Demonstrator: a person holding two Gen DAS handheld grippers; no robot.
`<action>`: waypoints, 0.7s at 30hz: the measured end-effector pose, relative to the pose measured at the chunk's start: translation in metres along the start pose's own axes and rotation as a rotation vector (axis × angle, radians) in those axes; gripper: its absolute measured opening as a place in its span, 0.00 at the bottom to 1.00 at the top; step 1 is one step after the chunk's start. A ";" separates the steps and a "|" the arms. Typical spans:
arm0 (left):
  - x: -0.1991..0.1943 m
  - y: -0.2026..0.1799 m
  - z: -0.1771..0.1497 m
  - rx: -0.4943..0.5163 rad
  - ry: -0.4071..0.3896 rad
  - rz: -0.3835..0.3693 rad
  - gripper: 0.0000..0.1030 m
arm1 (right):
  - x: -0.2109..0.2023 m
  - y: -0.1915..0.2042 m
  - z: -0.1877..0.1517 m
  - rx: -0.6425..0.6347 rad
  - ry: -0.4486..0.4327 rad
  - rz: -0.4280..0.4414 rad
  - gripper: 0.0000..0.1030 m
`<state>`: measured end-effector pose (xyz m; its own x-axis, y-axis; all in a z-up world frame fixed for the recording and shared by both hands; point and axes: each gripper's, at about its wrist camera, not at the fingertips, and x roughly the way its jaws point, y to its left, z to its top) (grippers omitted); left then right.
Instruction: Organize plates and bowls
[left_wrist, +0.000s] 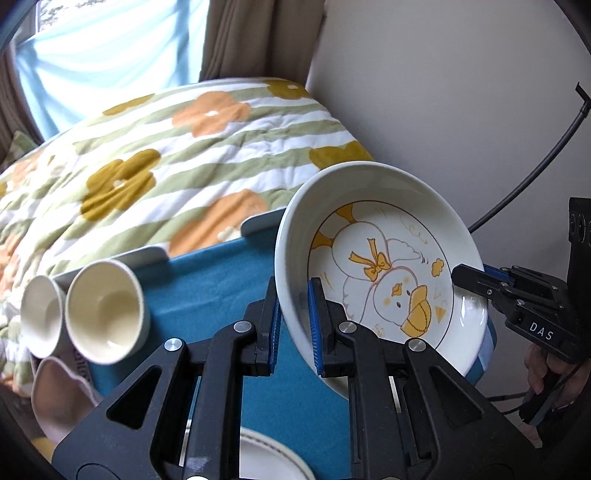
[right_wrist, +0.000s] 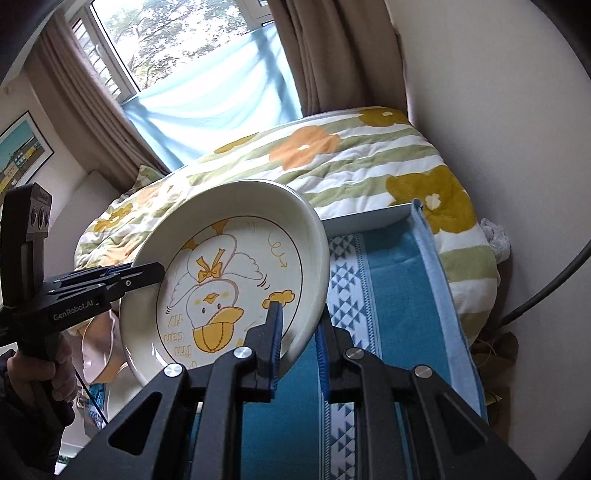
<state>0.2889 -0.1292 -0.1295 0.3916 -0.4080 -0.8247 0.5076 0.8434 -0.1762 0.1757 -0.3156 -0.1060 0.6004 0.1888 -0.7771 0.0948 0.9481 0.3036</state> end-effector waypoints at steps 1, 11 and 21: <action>-0.009 0.005 -0.009 -0.009 -0.004 0.011 0.11 | -0.002 0.008 -0.005 -0.014 0.002 0.009 0.15; -0.063 0.058 -0.112 -0.119 0.025 0.088 0.12 | 0.008 0.077 -0.065 -0.108 0.086 0.095 0.15; -0.068 0.095 -0.194 -0.218 0.084 0.088 0.12 | 0.034 0.115 -0.128 -0.145 0.181 0.123 0.15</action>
<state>0.1617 0.0463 -0.1945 0.3573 -0.3068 -0.8822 0.2929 0.9337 -0.2060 0.1056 -0.1679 -0.1678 0.4473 0.3351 -0.8292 -0.0923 0.9395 0.3299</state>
